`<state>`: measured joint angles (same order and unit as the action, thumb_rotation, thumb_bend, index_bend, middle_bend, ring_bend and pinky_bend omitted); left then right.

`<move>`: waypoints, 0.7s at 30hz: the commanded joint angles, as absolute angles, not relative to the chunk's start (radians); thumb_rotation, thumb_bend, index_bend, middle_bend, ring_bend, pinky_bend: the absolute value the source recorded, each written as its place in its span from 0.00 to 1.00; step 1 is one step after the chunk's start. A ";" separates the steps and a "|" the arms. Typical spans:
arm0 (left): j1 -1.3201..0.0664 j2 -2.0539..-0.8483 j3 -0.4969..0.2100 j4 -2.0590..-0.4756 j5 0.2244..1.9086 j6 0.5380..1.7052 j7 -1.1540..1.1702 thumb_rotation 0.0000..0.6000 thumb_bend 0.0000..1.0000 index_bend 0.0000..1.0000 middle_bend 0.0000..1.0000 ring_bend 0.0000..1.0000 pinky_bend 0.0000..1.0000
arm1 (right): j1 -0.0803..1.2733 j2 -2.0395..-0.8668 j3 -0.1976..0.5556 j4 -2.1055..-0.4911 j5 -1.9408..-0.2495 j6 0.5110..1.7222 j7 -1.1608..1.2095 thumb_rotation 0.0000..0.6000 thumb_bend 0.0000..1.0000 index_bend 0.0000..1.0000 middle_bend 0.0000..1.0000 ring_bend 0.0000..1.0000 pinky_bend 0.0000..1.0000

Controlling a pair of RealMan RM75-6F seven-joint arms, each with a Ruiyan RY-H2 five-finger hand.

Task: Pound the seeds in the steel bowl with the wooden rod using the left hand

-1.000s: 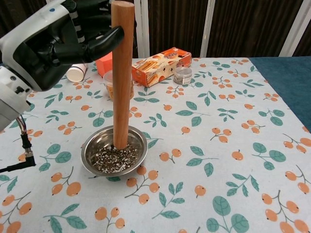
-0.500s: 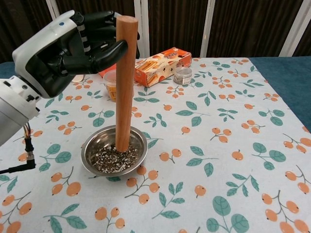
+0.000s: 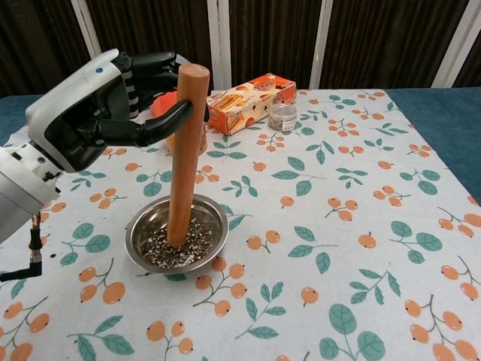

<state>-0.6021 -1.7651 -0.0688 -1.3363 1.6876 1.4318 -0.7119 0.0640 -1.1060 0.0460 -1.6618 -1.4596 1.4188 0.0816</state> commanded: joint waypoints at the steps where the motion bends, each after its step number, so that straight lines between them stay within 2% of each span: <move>1: -0.595 -1.771 -0.059 -1.313 1.683 1.432 -0.727 1.00 0.79 0.59 0.61 0.11 0.03 | 0.064 -1.106 0.046 -1.661 -1.460 1.418 0.080 1.00 0.37 0.00 0.00 0.00 0.00; 13: -0.591 -1.776 -0.057 -1.295 1.681 1.438 -0.746 1.00 0.79 0.59 0.61 0.11 0.03 | 0.064 -1.107 0.046 -1.663 -1.460 1.419 0.079 1.00 0.37 0.00 0.00 0.00 0.00; 21: -0.608 -1.767 -0.077 -1.351 1.706 1.455 -0.717 1.00 0.79 0.59 0.61 0.11 0.03 | 0.062 -1.105 0.045 -1.664 -1.464 1.423 0.085 1.00 0.37 0.00 0.00 0.00 0.00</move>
